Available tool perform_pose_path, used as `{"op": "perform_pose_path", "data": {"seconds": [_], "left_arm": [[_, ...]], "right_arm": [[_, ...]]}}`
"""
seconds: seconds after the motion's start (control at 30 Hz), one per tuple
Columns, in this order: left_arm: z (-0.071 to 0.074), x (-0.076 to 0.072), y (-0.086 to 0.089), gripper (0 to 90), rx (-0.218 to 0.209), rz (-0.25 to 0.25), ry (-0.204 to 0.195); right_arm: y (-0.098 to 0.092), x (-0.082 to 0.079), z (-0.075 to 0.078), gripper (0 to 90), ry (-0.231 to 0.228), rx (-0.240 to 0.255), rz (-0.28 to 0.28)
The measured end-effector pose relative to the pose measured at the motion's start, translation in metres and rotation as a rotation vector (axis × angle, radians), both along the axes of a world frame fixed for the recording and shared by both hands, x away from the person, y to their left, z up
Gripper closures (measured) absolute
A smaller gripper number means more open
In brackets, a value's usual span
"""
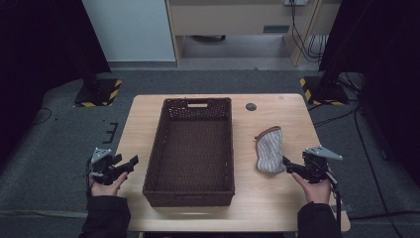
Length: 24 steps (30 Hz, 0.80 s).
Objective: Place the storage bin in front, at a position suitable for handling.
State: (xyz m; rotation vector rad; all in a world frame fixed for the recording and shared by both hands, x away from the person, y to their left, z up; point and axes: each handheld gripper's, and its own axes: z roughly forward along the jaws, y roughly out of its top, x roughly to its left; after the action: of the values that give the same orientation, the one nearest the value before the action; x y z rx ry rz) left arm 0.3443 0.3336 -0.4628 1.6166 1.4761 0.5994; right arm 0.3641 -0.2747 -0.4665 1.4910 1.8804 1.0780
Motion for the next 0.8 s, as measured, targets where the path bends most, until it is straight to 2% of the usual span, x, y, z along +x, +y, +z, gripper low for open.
{"op": "perform_pose_path", "data": {"seconds": [0.23, 0.27, 0.43, 0.5, 0.57, 0.63, 0.73, 0.8], "left_arm": [[0.005, -0.001, -0.006, 27.7, 0.016, -0.019, -0.035], [0.009, -0.001, -0.007, 27.7, 0.023, -0.022, -0.048], [0.011, -0.002, -0.009, 27.9, 0.014, -0.021, -0.061], [0.010, 0.000, -0.012, 27.7, 0.025, -0.024, -0.057], [0.010, 0.001, -0.013, 27.8, 0.021, -0.024, -0.058], [0.010, 0.001, -0.013, 27.7, 0.020, -0.023, -0.059], [0.009, 0.001, -0.015, 27.8, 0.023, -0.021, -0.063], [0.009, 0.001, -0.016, 27.3, 0.025, -0.029, -0.063]], "right_arm": [[0.007, 0.000, 0.004, 20.7, -0.011, -0.012, 0.011], [0.010, 0.001, 0.006, 20.7, -0.024, -0.025, 0.012], [0.016, 0.005, 0.009, 20.9, -0.035, -0.026, 0.022], [0.022, 0.013, 0.007, 20.5, -0.029, -0.037, 0.040], [0.027, 0.018, 0.004, 21.0, -0.032, -0.060, 0.046], [0.029, 0.020, 0.003, 21.2, -0.030, -0.062, 0.047], [0.035, 0.025, -0.003, 21.7, -0.009, -0.066, 0.061], [0.039, 0.030, -0.009, 22.5, 0.002, -0.089, 0.069]]}}
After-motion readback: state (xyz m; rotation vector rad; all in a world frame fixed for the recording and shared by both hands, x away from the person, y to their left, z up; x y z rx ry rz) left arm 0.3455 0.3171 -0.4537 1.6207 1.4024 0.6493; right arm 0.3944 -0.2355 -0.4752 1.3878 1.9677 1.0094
